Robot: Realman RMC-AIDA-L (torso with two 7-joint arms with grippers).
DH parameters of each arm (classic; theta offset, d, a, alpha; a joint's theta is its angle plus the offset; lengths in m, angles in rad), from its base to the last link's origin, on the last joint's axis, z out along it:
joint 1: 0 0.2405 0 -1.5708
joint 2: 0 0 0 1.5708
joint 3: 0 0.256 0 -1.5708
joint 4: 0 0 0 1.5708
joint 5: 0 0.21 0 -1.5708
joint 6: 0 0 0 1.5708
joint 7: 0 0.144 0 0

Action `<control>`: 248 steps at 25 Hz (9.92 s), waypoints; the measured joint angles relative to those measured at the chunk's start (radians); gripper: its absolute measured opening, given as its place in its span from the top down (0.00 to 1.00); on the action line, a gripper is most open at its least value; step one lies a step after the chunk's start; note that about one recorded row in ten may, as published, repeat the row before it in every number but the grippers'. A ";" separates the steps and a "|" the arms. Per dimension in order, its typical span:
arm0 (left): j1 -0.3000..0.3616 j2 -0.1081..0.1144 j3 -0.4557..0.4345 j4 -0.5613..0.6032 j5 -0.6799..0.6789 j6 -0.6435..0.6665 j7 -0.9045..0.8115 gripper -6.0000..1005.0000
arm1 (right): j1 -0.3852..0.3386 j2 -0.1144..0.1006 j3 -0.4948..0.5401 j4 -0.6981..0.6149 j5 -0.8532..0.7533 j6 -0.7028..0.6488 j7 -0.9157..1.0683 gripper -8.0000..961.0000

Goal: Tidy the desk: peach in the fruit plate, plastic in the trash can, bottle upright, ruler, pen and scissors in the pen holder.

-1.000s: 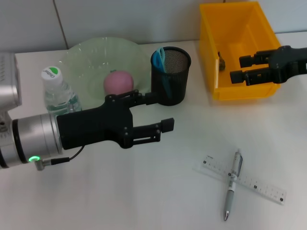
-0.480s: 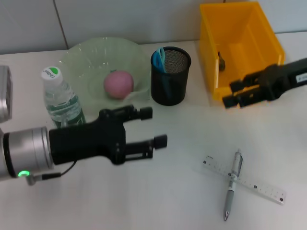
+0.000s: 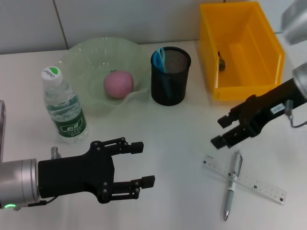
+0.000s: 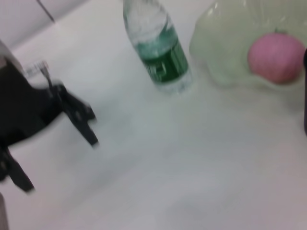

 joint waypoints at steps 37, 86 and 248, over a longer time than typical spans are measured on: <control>0.019 -0.002 -0.005 -0.078 0.028 0.013 0.104 0.36 | 0.034 0.070 -0.549 -0.046 -0.182 0.216 0.321 0.34; 0.011 0.002 -0.007 -0.074 0.029 -0.009 0.106 0.36 | 0.022 0.067 -0.605 -0.131 -0.179 0.247 0.383 0.60; -0.026 0.002 0.000 -0.077 0.079 -0.068 0.124 0.35 | -0.150 0.063 -0.231 0.116 1.013 0.788 -0.441 0.20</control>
